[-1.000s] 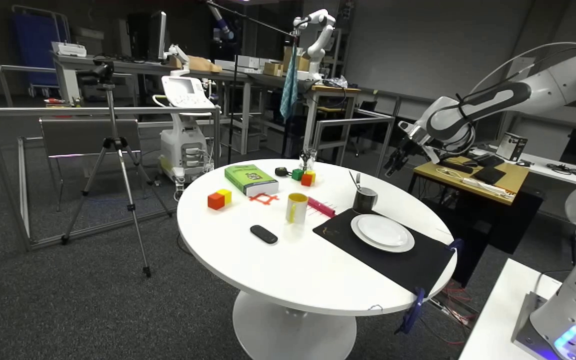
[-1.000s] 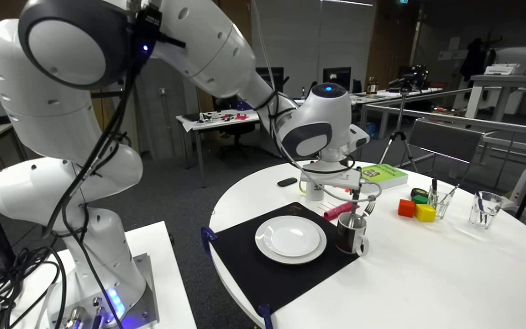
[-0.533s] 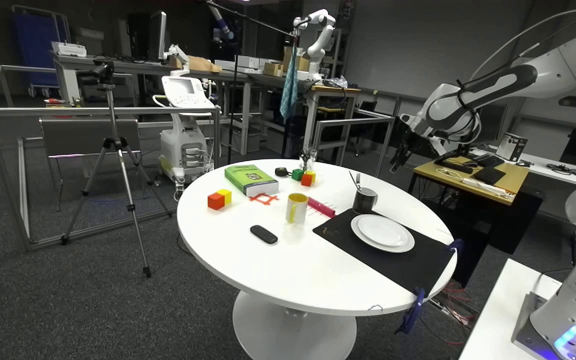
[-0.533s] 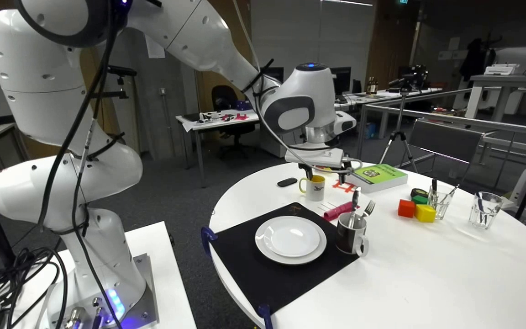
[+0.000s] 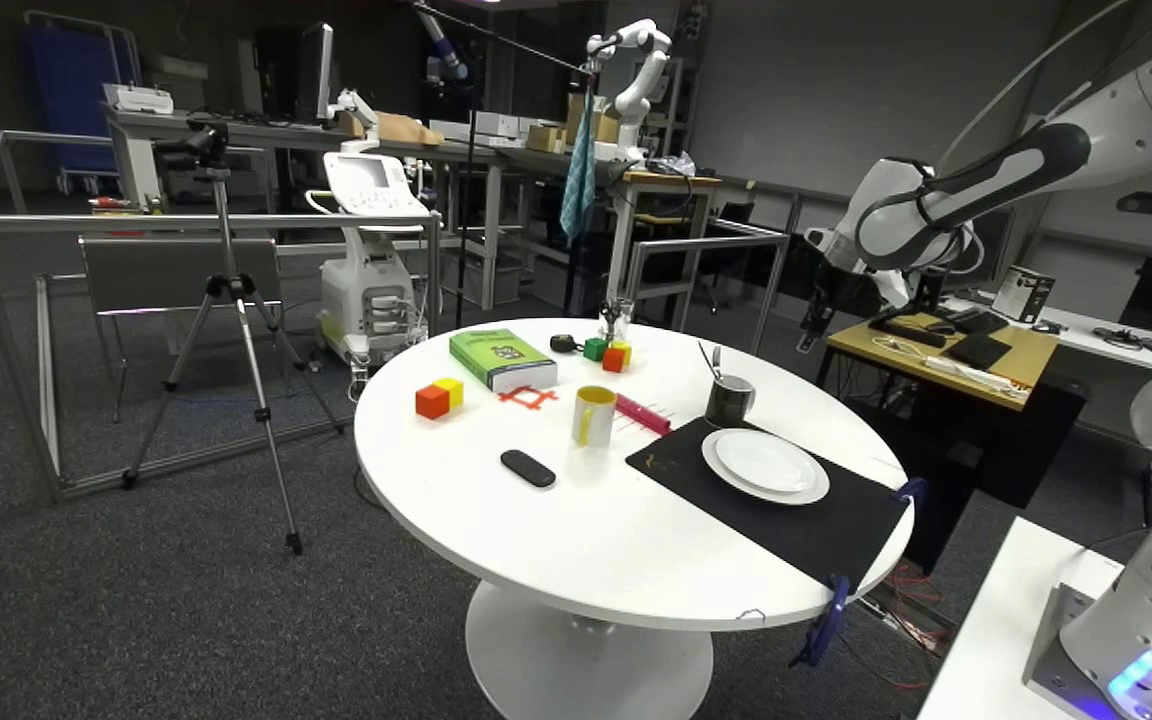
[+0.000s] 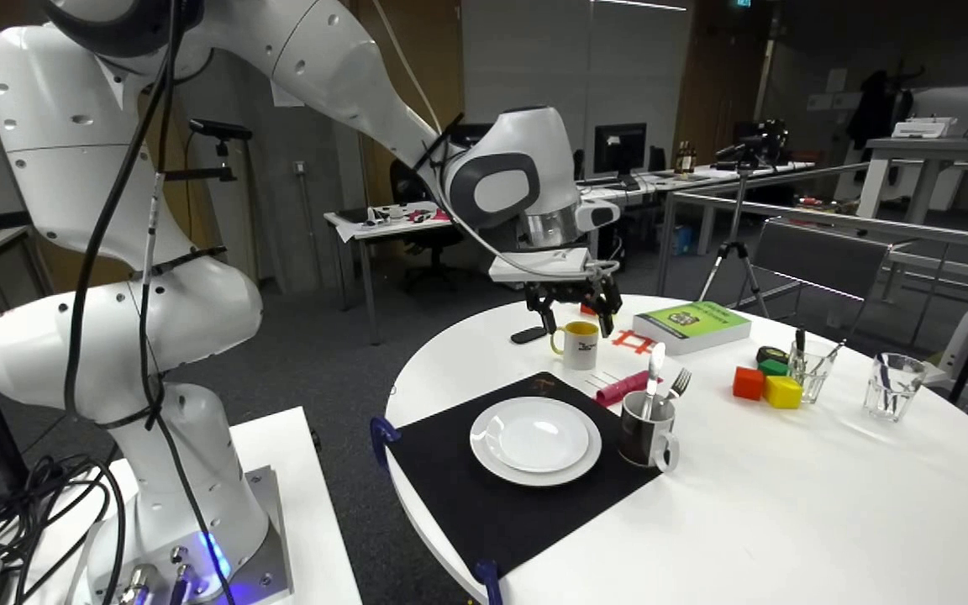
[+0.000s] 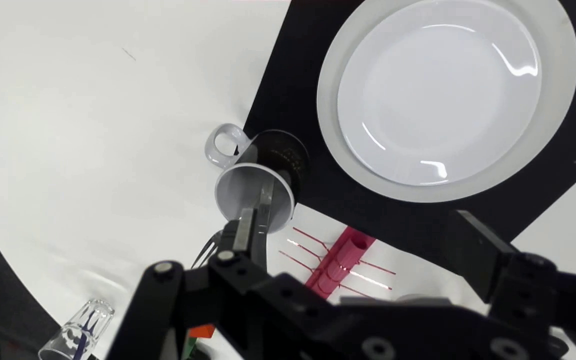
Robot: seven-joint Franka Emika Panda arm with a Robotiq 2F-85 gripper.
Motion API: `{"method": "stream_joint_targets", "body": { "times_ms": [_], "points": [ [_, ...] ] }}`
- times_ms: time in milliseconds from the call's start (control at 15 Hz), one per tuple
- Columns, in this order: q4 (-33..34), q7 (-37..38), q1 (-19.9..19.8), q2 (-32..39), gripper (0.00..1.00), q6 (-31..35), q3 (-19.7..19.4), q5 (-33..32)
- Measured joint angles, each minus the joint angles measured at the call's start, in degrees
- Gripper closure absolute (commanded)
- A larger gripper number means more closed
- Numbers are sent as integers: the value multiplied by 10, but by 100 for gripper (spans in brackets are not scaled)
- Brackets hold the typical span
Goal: Pick up the silver knife and put it in the black and white mug
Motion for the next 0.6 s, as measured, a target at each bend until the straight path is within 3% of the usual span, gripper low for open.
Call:
{"method": "stream_joint_targets", "body": {
  "times_ms": [600],
  "points": [
    [-19, -1, 43, -72, 0, -80, -25, 108]
  ]
}}
